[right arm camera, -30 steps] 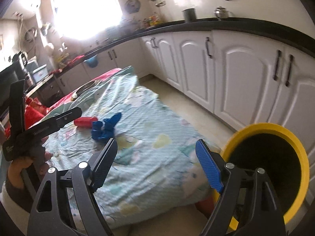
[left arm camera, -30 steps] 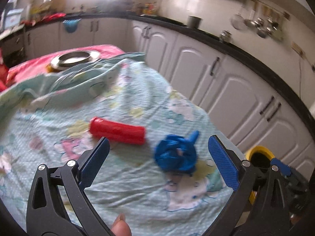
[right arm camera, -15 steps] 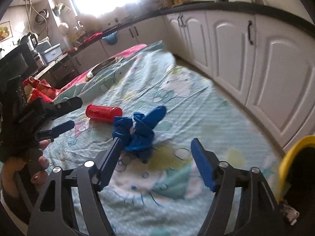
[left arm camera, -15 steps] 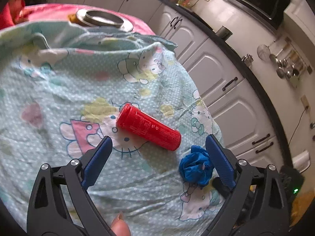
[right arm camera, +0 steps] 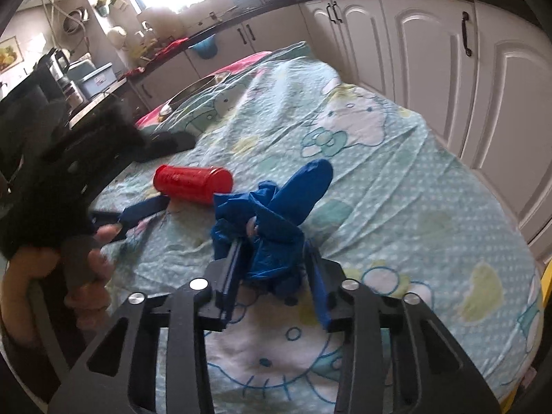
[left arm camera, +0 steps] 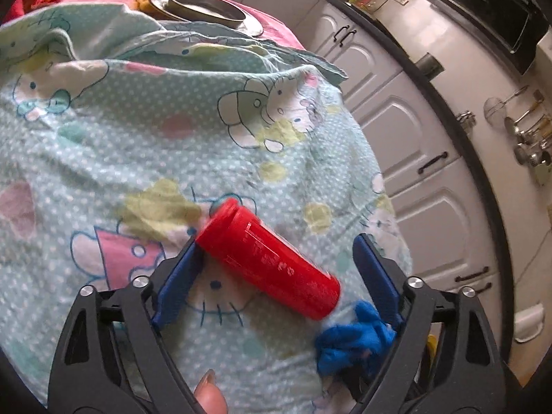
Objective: Collect trash
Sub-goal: 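Grasp the red cylinder with the left tool while the right tool grasps the blue glove, then carry the red cylinder and blue glove with both tools over the bin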
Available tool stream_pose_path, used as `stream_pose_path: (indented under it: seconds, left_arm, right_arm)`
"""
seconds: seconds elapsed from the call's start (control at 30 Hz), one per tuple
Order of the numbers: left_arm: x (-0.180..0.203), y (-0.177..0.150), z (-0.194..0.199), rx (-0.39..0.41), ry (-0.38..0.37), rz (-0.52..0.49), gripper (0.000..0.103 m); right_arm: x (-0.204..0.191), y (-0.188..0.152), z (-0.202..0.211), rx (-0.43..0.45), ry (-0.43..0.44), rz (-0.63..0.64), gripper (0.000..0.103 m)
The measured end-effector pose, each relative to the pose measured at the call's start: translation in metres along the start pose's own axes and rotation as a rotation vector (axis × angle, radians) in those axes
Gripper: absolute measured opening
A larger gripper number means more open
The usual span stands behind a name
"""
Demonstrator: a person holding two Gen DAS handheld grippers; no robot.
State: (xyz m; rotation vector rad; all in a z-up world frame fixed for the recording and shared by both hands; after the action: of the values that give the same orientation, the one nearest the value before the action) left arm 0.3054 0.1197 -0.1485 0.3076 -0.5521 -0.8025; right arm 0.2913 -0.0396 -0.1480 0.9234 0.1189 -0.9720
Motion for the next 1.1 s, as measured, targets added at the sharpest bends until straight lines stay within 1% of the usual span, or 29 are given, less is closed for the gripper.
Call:
stream_pose_path:
  seconds: [0.07,0.13,0.17,0.2,0.23,0.3,0.4,0.5,0.6,0.67,0.7,0.77,0.93,1.1]
  left_arm:
    - [0.003,0.001,-0.002,0.011,0.034,-0.028,0.072]
    - [0.004,0.000,-0.003,0.027,0.067,-0.054,0.068]
    - [0.004,0.000,-0.003,0.034,0.081,-0.061,0.062]
    - [0.003,-0.001,-0.003,0.042,0.095,-0.069,0.054]
    - [0.002,-0.002,-0.003,0.053,0.112,-0.081,0.051]
    - [0.001,-0.003,-0.002,0.060,0.104,-0.097,0.050]
    - [0.000,-0.005,0.001,0.053,0.085,-0.114,0.048]
    - [-0.001,-0.009,0.006,0.044,0.042,-0.110,0.037]
    - [0.002,-0.017,0.011,0.038,-0.005,-0.130,0.032]
    - [0.004,-0.023,0.014,0.034,-0.018,-0.143,0.029]
    - [0.006,-0.027,0.018,0.033,-0.040,-0.149,0.028]
    - [0.011,-0.032,0.021,0.039,-0.048,-0.171,0.027]
    - [0.031,-0.047,0.039,0.075,-0.072,-0.261,0.026]
    - [0.054,-0.059,0.055,0.112,-0.089,-0.341,0.025]
  right_arm:
    - [-0.003,-0.003,0.001,0.002,-0.002,0.014,0.029]
    - [-0.006,-0.007,0.002,0.003,0.005,0.015,0.028]
    - [-0.007,-0.009,0.004,0.006,0.006,0.016,0.028]
    - [-0.008,-0.012,0.006,0.008,0.006,0.017,0.028]
    - [-0.008,-0.015,0.010,0.011,0.009,0.017,0.028]
    - [-0.009,-0.020,0.015,0.019,0.012,0.010,0.027]
    - [-0.010,-0.027,0.023,0.022,0.013,0.006,0.024]
    - [-0.009,-0.031,0.029,0.026,0.007,0.007,0.022]
    - [-0.008,-0.034,0.037,0.034,0.008,0.001,0.019]
    - [-0.006,-0.037,0.044,0.042,0.007,-0.005,0.017]
    - [-0.005,-0.036,0.044,0.043,0.006,-0.007,0.017]
    - [-0.001,-0.037,0.050,0.050,0.002,-0.010,0.016]
    - [0.006,-0.039,0.068,0.075,-0.015,-0.013,0.013]
    - [0.015,-0.035,0.087,0.108,-0.029,-0.024,0.013]
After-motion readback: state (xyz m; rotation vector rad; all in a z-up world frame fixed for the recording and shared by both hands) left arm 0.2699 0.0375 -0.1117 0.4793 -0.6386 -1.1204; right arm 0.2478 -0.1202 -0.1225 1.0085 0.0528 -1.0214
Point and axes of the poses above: each gripper's, at about its wrist camera, not at the fingertips, and z roughly against the way its jaws point, x to its right, y to its top, the point moved 7 cm from there along -z, roughly the way its jaws point, and after that the axes turned 12 degrees about y, right-handed, at the moved point
